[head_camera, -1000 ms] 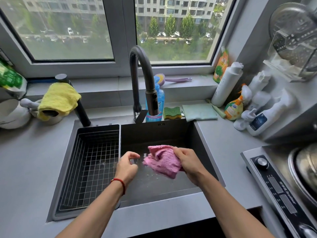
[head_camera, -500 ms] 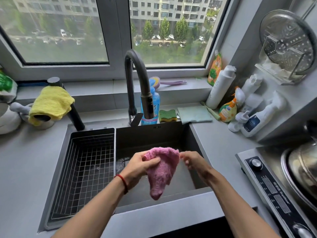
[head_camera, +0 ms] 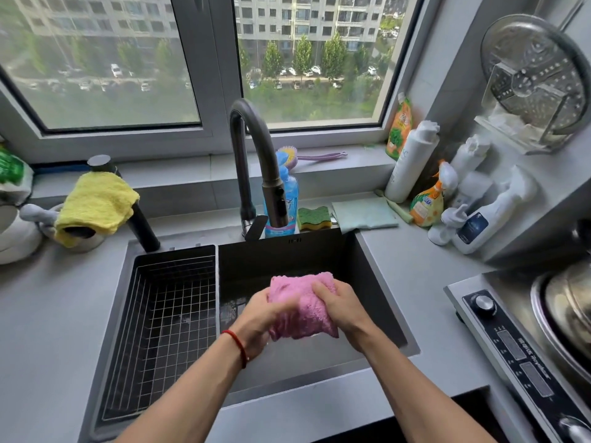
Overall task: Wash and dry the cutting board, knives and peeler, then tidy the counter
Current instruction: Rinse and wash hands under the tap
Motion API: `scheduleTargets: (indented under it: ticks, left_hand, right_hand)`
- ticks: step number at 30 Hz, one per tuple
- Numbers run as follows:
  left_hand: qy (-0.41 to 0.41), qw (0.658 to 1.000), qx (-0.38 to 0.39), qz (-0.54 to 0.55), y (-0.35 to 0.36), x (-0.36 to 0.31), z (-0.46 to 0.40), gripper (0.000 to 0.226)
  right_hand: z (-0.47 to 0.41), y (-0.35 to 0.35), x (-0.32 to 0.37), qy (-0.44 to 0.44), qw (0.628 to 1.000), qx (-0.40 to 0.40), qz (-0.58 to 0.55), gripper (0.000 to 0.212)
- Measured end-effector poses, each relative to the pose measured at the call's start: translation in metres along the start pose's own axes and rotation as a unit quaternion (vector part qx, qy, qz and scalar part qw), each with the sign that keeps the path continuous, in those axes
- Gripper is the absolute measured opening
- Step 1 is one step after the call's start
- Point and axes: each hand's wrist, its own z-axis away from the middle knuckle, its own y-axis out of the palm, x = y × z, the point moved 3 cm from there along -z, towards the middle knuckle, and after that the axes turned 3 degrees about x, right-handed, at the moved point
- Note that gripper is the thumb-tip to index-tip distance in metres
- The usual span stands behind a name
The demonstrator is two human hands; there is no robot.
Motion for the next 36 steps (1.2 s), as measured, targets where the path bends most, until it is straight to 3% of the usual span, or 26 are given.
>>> scheduleTargets:
  ticks: [4,7,9,11,13,15,18,21,24,27,28,30,32,34,36]
  left_hand:
    - [0.055,0.991,-0.096,-0.071,-0.009,0.013,-0.003,0.038]
    - [0.056,0.981,-0.155,-0.102,-0.015,0.014,-0.004,0.062]
    - [0.084,0.987,-0.115,-0.075,-0.019,0.010,-0.003,0.076]
    - [0.101,0.990,-0.035,-0.090,-0.021,0.005,-0.003,0.071]
    - [0.102,0.979,0.030,-0.174,-0.020,0.000,-0.005,0.067]
    - [0.138,0.937,0.005,-0.322,-0.015,-0.006,-0.008,0.065]
    - [0.244,0.831,-0.072,-0.495,0.000,-0.016,-0.011,0.045]
    - [0.264,0.805,-0.091,-0.524,0.013,-0.020,-0.021,0.019]
    - [0.241,0.835,-0.104,-0.483,0.026,-0.032,-0.038,0.013]
    - [0.104,0.956,-0.038,-0.270,0.049,-0.039,-0.059,0.023]
    - [0.060,0.981,-0.007,-0.182,0.063,-0.039,-0.065,0.024]
    - [0.005,0.996,0.040,-0.075,0.089,-0.039,-0.083,0.023]
    - [-0.006,0.996,0.060,-0.071,0.112,-0.044,-0.100,0.021]
    - [0.002,0.995,0.024,-0.099,0.127,-0.051,-0.126,0.024]
    - [0.020,0.988,-0.063,-0.138,0.134,-0.057,-0.151,0.029]
  right_hand:
    - [0.002,0.004,-0.011,0.018,0.998,-0.012,-0.051,0.027]
    - [0.004,0.008,-0.026,0.090,0.992,-0.070,-0.053,0.024]
    - [0.005,0.004,-0.025,0.107,0.988,-0.081,-0.081,0.036]
    - [0.010,-0.004,-0.022,0.081,0.991,-0.057,-0.094,0.055]
    - [0.017,-0.012,-0.016,0.026,0.998,-0.030,-0.040,0.049]
    - [0.023,-0.018,-0.011,-0.015,0.998,-0.017,0.061,0.034]
    - [0.027,-0.027,-0.009,-0.027,0.982,-0.020,0.185,0.040]
    - [0.024,-0.040,0.000,-0.047,0.956,-0.050,0.284,0.037]
    - [0.010,-0.070,0.014,-0.056,0.950,-0.076,0.297,0.019]
    - [-0.013,-0.103,0.015,-0.019,0.992,-0.056,0.107,0.013]
    - [-0.019,-0.112,0.012,-0.002,0.996,-0.059,0.070,0.016]
    - [-0.037,-0.129,0.003,0.028,0.997,-0.074,0.019,0.021]
    - [-0.056,-0.148,-0.005,0.054,0.994,-0.080,-0.041,0.024]
    - [-0.078,-0.173,-0.010,0.068,0.990,-0.059,-0.106,0.026]
    - [-0.103,-0.197,-0.014,0.067,0.989,-0.035,-0.123,0.026]
